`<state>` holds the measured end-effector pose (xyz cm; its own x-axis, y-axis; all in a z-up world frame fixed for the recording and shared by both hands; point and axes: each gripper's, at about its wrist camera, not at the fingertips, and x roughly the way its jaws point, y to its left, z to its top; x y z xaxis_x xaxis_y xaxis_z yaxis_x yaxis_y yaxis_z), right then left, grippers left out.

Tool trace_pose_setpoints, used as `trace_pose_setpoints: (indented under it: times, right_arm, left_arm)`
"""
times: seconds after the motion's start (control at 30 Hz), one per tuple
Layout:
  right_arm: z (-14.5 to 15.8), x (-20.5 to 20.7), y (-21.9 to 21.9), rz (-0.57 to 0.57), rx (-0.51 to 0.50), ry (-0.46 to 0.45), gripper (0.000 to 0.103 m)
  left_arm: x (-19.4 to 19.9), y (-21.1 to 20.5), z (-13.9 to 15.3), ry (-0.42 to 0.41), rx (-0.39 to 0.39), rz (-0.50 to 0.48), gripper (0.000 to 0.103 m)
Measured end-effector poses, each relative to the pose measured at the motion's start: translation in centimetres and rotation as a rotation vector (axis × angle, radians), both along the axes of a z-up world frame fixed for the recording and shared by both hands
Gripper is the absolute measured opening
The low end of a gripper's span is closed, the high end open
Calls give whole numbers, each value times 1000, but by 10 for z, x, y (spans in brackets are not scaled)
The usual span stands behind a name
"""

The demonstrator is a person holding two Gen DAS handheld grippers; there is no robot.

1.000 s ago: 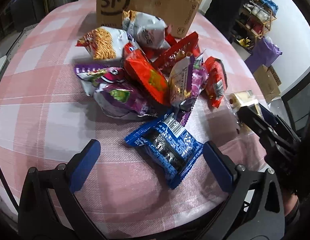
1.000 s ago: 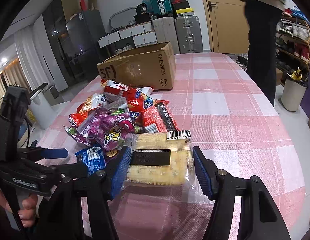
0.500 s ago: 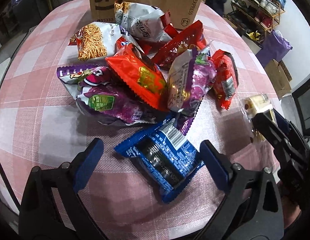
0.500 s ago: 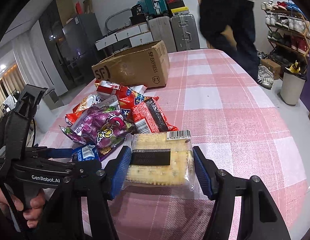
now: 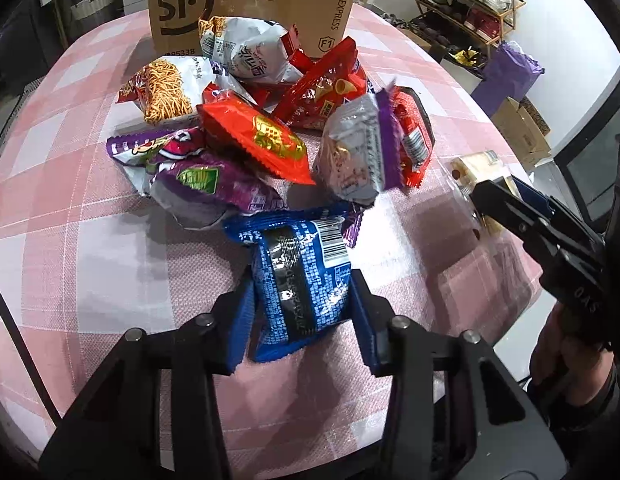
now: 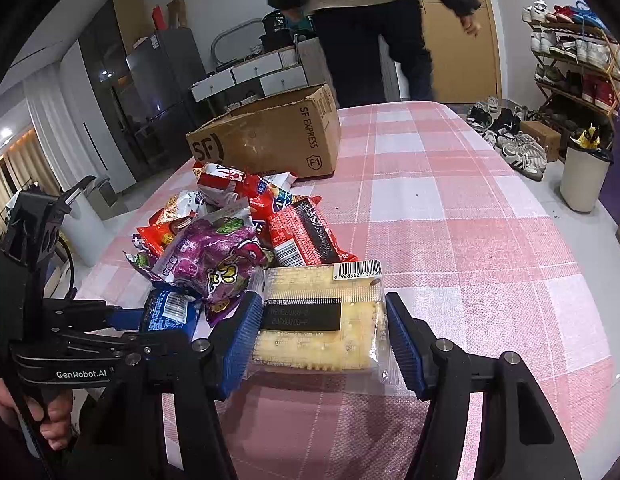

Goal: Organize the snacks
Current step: 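Grasp the blue cookie pack with the left gripper while the right gripper holds the crackers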

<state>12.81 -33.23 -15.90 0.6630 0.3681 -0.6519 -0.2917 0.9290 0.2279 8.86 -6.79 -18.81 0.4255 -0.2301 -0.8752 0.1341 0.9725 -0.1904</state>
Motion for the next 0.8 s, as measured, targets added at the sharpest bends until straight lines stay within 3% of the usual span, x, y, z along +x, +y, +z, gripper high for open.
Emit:
trace_pose_setpoints:
  times: [0.43, 0.8]
  right_arm:
    - [2, -3, 4, 6, -16, -1, 63]
    - [3, -3, 10, 14, -29, 4, 63]
  left_arm:
    - [-10, 19, 0, 3, -26, 4, 41]
    - [-11, 37, 10, -45, -41, 42, 41]
